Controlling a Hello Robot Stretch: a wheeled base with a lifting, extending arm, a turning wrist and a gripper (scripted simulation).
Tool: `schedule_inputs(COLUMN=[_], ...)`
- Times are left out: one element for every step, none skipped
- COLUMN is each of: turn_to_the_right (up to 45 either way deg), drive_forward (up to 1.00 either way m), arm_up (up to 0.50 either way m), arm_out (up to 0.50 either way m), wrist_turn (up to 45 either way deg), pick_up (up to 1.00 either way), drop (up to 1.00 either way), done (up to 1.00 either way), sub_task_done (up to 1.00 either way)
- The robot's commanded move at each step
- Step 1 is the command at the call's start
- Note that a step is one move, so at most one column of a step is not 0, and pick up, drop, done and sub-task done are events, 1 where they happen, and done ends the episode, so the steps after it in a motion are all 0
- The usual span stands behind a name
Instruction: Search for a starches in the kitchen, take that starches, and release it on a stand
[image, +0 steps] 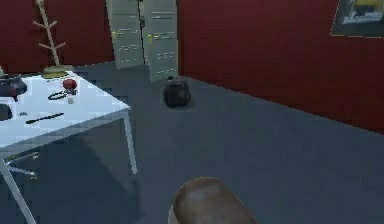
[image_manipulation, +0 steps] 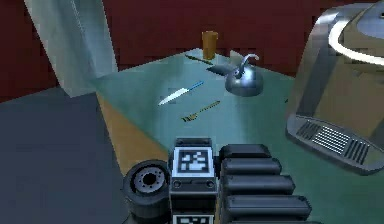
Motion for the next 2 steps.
schedule_inputs(turn_to_the_right=[-42.0, 0.0], drive_forward=[0.0, 0.1], arm_up=[0.0, 0.0], arm_out=[0.0, 0.0], wrist_turn=[0.0, 0.0], pick_up=[0.0, 0.0], drop=[0.0, 0.0], done=[0.0, 0.0], sub_task_done=[0.0, 0.0])
